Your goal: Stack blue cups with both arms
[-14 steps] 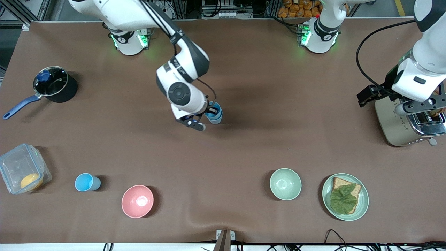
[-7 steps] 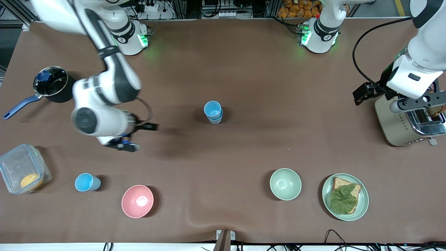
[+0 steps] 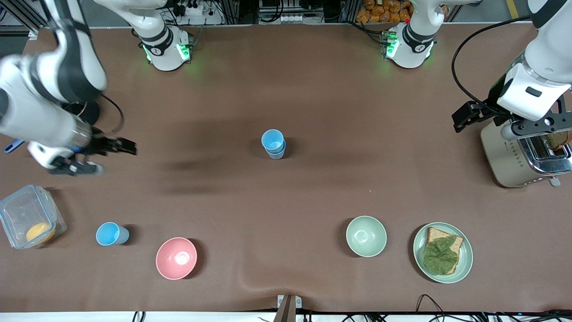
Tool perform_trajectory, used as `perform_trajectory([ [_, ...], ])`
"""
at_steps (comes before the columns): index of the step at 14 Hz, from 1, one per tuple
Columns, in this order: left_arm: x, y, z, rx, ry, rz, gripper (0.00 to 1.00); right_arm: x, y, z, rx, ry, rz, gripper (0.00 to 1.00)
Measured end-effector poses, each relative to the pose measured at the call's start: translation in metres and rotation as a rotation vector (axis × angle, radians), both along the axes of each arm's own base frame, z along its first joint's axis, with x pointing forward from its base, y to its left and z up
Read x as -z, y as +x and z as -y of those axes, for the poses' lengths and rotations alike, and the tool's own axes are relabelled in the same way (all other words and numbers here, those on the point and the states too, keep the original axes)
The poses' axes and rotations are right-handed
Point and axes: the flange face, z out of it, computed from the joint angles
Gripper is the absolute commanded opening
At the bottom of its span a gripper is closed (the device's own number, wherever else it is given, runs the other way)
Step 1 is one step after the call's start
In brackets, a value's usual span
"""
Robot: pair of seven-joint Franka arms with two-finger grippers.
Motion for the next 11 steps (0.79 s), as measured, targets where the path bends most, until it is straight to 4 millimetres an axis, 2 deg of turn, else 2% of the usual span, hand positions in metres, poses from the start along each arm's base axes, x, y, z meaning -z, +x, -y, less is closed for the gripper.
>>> perform_trajectory([
  [4,0.000,0.000,-0.002,0.013,0.001,-0.001,1.00,-0.086,-0.019,0.015,-0.102,-0.045,-0.021,1.00],
  [6,0.000,0.000,-0.002,0.013,0.001,-0.001,1.00,-0.115,-0.023,0.020,-0.132,-0.068,-0.033,1.00],
  [8,0.000,0.000,-0.002,0.013,0.000,0.000,1.00,-0.122,-0.024,0.022,-0.136,-0.072,-0.032,1.00],
  [11,0.000,0.000,-0.002,0.014,0.000,0.000,1.00,-0.121,-0.021,0.022,-0.137,-0.072,-0.033,1.00],
])
